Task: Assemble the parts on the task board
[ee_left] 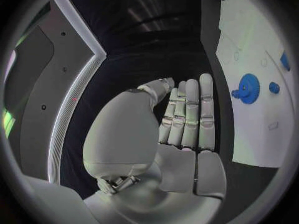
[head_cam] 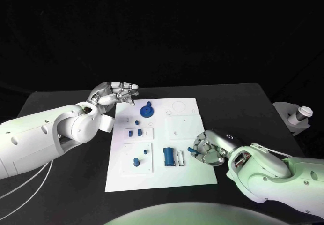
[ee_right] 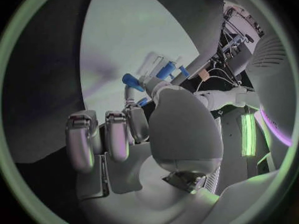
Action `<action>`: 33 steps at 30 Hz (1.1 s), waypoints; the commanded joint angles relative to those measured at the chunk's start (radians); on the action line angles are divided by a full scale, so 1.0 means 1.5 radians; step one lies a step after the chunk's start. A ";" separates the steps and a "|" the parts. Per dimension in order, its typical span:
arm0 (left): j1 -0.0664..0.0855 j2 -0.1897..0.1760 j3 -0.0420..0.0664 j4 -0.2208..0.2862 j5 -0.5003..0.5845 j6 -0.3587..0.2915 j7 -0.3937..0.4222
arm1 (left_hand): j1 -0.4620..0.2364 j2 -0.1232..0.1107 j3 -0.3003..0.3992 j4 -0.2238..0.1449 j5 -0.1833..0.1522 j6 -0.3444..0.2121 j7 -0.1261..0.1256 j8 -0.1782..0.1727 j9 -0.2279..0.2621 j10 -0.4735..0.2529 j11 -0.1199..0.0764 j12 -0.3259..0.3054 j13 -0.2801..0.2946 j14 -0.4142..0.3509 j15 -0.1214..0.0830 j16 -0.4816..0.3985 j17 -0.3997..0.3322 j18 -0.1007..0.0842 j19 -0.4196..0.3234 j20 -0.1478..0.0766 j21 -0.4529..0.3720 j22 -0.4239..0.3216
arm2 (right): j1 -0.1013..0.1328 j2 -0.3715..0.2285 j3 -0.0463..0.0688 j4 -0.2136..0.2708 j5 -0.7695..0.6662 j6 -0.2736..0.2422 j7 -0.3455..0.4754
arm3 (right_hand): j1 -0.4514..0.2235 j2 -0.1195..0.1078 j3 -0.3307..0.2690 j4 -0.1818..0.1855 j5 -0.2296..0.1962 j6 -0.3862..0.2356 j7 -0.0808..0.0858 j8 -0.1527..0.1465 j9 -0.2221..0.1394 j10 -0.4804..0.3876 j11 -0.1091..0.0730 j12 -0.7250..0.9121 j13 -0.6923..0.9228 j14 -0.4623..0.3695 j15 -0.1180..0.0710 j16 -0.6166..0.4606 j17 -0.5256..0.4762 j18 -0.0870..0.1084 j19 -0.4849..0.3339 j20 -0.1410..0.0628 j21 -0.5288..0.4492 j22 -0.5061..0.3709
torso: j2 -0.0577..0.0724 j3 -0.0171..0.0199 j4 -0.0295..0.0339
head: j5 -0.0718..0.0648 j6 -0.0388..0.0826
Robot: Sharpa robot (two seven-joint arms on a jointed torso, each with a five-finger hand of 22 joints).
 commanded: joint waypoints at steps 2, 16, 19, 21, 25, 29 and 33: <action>0.000 0.001 0.000 0.003 -0.002 0.007 0.004 | -0.001 0.008 0.000 -0.001 0.005 -0.002 0.002 -0.004 -0.001 -0.006 -0.001 0.004 0.001 -0.001 0.005 -0.002 -0.001 0.003 -0.006 0.000 0.002 0.001 | 0.001 0.016 0.000 -0.006 0.071 -0.012 0.015 | -0.018 0.001 0.066 -0.056 0.004 -0.003 -0.003 0.004 0.003 0.004 0.001 0.003 0.061 0.055 -0.003 0.004 0.102 -0.005 0.070 -0.004 0.003 0.176 | 0.000 -0.0010 -0.0008 | 0.002 -0.001; 0.000 0.001 0.000 0.006 -0.002 0.014 0.001 | 0.004 0.006 0.001 -0.005 0.005 -0.002 0.002 -0.004 -0.002 -0.007 -0.001 0.006 0.001 -0.002 0.004 -0.002 -0.001 0.003 -0.007 0.000 0.003 0.003 | -0.013 0.074 -0.001 -0.037 0.136 0.020 0.002 | -0.101 -0.005 0.048 -0.015 0.040 0.012 -0.008 0.011 0.009 0.008 -0.003 0.009 0.066 0.056 -0.006 0.006 0.107 -0.005 0.070 -0.006 0.003 0.176 | 0.000 0.0001 -0.0008 | 0.004 -0.002; 0.000 0.001 0.000 0.007 -0.002 0.015 0.001 | 0.004 0.006 0.001 -0.005 0.005 -0.002 0.002 -0.004 -0.002 -0.007 -0.001 0.006 0.001 -0.002 0.004 -0.002 -0.001 0.003 -0.007 0.000 0.003 0.003 | -0.015 0.080 -0.001 -0.041 0.134 0.019 -0.003 | -0.109 -0.003 0.043 -0.010 0.034 0.015 -0.009 0.013 0.011 0.010 -0.004 0.014 0.069 0.057 -0.007 0.007 0.110 -0.005 0.070 -0.007 0.003 0.176 | 0.000 0.0002 -0.0004 | 0.003 -0.002; 0.000 0.001 0.000 0.007 -0.002 0.015 0.001 | 0.004 0.006 0.001 -0.005 0.005 -0.002 0.002 -0.004 -0.002 -0.007 -0.001 0.006 0.001 -0.002 0.004 -0.002 -0.001 0.003 -0.007 0.000 0.003 0.003 | -0.015 0.082 -0.001 -0.041 0.134 0.017 -0.005 | -0.111 -0.002 0.042 -0.008 0.032 0.016 -0.010 0.013 0.011 0.011 -0.004 0.015 0.070 0.057 -0.007 0.007 0.110 -0.005 0.070 -0.007 0.003 0.176 | 0.000 0.0004 -0.0004 | 0.003 -0.002; 0.000 0.001 0.000 0.007 -0.002 0.015 0.001 | 0.004 0.006 0.001 -0.006 0.005 -0.002 0.002 -0.004 -0.002 -0.007 -0.001 0.006 0.001 -0.002 0.004 -0.002 -0.002 0.003 -0.007 0.000 0.004 0.003 | -0.016 0.085 -0.001 -0.042 0.133 0.016 -0.007 | -0.120 0.002 0.038 -0.001 0.029 0.020 -0.011 0.015 0.012 0.012 -0.005 0.018 0.072 0.057 -0.008 0.008 0.112 -0.005 0.070 -0.008 0.003 0.176 | 0.001 0.0004 -0.0004 | 0.004 -0.002; 0.000 0.000 0.000 0.007 -0.002 0.015 0.001 | 0.005 0.006 0.002 -0.006 0.005 -0.002 0.002 -0.004 -0.002 -0.007 -0.001 0.006 0.001 -0.002 0.004 -0.002 -0.002 0.003 -0.007 0.000 0.004 0.003 | -0.016 0.086 -0.001 -0.043 0.132 0.017 -0.008 | -0.124 0.002 0.036 0.002 0.028 0.022 -0.012 0.017 0.012 0.014 -0.006 0.022 0.074 0.057 -0.008 0.009 0.114 -0.005 0.070 -0.008 0.003 0.176 | 0.000 0.0002 -0.0004 | 0.004 -0.002; 0.000 0.000 0.000 0.007 -0.002 0.015 0.001 | 0.005 0.006 0.002 -0.006 0.005 -0.002 0.002 -0.004 -0.002 -0.007 -0.001 0.006 0.001 -0.002 0.004 -0.002 -0.002 0.003 -0.007 0.000 0.004 0.003 | -0.016 0.087 -0.001 -0.043 0.131 0.018 -0.008 | -0.132 0.002 0.031 0.008 0.025 0.026 -0.014 0.020 0.014 0.016 -0.007 0.026 0.077 0.058 -0.009 0.010 0.116 -0.005 0.070 -0.009 0.003 0.176 | 0.000 0.0001 -0.0004 | 0.004 -0.003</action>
